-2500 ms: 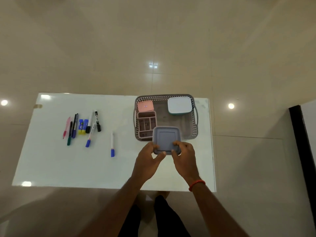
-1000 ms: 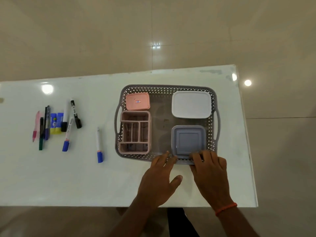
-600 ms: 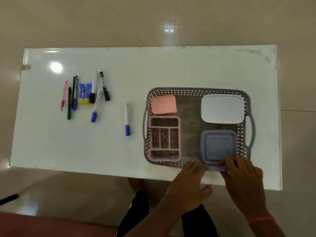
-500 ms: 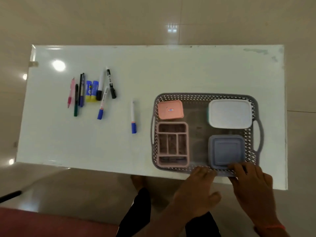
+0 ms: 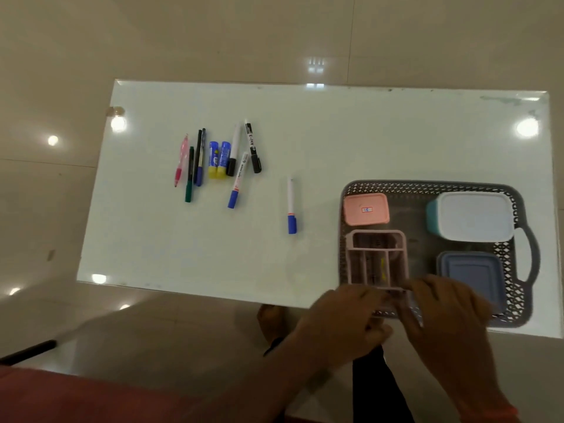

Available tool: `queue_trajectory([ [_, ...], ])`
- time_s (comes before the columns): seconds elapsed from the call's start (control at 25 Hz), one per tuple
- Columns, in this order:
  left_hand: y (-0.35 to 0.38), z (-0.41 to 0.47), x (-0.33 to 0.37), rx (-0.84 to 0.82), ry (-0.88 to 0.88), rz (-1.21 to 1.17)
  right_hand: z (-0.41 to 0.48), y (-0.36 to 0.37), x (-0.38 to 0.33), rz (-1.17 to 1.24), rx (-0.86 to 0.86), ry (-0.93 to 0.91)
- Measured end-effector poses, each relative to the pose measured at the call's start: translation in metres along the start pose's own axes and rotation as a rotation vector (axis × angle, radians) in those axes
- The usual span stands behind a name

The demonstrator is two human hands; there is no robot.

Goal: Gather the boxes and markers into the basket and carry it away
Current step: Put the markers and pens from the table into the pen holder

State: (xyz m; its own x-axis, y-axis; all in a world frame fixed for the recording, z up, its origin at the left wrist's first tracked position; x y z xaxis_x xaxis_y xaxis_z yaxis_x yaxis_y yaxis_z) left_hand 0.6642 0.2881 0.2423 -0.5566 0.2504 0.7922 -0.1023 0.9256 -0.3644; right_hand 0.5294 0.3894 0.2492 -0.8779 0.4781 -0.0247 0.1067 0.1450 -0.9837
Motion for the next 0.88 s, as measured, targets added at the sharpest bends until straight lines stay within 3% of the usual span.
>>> queue_trajectory([
  [0.48,-0.126,-0.030,-0.118,0.246,-0.201,0.052,0.089,0.022,-0.172,0.201,0.091,-0.181],
  [0.76,-0.164,-0.011,-0.176,0.467,-0.365,0.263,0.135,0.067,-0.206,0.148,-0.142,-0.120],
  [0.88,-0.163,0.002,-0.188,0.498,-0.416,0.370,0.137,0.082,-0.206,0.156,-0.154,-0.063],
])
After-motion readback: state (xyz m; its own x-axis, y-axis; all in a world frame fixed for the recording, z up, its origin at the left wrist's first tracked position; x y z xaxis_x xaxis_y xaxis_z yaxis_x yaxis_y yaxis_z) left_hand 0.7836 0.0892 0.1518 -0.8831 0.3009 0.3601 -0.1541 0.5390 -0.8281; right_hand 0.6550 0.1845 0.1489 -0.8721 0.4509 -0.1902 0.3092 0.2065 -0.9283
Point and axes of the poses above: each hand's wrist, its own z-axis towards the middle knuckle, its own y-axis out of the palm, x = y × z, the point moved 3 cm from there along z, towards the middle knuckle, and after that the axes turned 6 degrees about -z, right-handed, at the moved point
